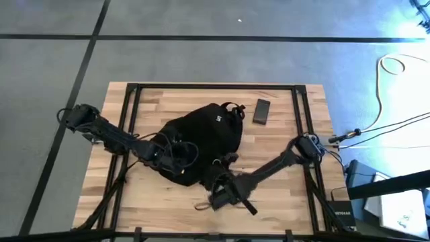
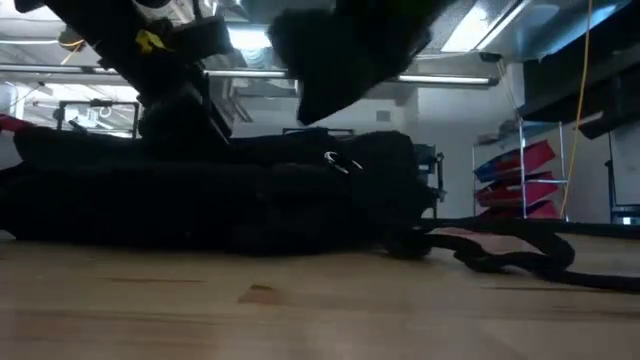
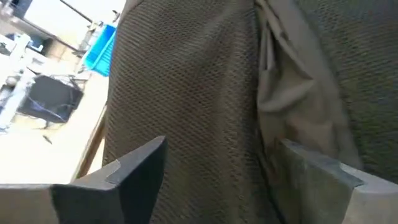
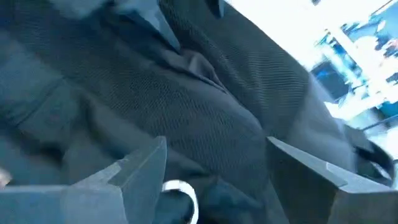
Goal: Unpack backpack
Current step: Adjust the black bag
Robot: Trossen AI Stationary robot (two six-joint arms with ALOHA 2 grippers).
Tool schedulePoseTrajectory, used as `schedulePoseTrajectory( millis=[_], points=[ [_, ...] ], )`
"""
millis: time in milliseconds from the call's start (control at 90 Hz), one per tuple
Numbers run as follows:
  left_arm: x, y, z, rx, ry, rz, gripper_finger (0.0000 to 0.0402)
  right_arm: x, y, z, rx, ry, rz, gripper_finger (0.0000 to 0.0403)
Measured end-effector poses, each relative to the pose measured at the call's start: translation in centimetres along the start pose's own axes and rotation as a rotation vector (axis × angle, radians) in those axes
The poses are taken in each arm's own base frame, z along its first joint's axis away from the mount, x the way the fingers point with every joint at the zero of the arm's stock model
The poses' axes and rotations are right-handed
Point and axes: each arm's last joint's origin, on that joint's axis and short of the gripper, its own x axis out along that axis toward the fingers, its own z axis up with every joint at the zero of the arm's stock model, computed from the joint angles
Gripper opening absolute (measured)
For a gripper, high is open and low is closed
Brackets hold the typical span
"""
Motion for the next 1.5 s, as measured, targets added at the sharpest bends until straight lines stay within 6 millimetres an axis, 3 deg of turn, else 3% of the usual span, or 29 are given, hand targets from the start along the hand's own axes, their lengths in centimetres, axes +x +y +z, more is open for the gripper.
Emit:
schedulePoseTrajectory(
  millis=[156, 300, 389, 589, 778, 900, 1056, 1278, 1500],
  points=[
    [-0.6, -0.5, 0.1, -0.015, -0.024, -0.031, 0.0280, 2.8, -0.5, 1.5, 0.062, 0.044, 0.093, 0.0249],
    [-1.2, -0.9, -0.3, -0.008, -0.015, -0.045, 0.0280, 3.1, -1.0, 1.9, 0.060, 0.041, 0.093, 0.0214],
    [-1.4, -0.9, -0.8, 0.011, 0.007, -0.041, 0.0280, 2.9, 0.0, 1.8, 0.064, -0.014, 0.148, 0.0185],
    [-1.4, -0.5, -1.5, 0.036, 0.053, -0.007, 0.0280, 3.1, 2.9, 0.9, 0.114, -0.174, 0.574, 0.0094],
    [-1.4, -0.3, -1.9, 0.020, 0.076, 0.007, 0.0280, 3.8, 2.4, 1.4, 0.164, -0.395, 0.468, 0.0008],
    [-1.4, -0.3, -1.9, 0.016, 0.077, 0.008, 0.0280, 5.2, 1.6, 1.3, 0.178, -0.372, 0.390, 0.0010],
    [-1.4, -0.3, -1.9, 0.011, 0.076, 0.008, 0.0280, 8.2, 0.4, -0.2, 0.205, -0.329, 0.361, 0.0002],
    [-1.4, -0.3, -1.8, 0.008, 0.075, 0.007, 0.0280, 12.1, -2.2, -1.7, 0.392, -0.381, 0.515, 0.0001],
    [-1.4, -0.6, -1.4, -0.043, 0.046, -0.007, 0.0280, 12.8, -2.9, -2.2, 0.399, -0.396, 0.490, 0.0000]
  ],
)
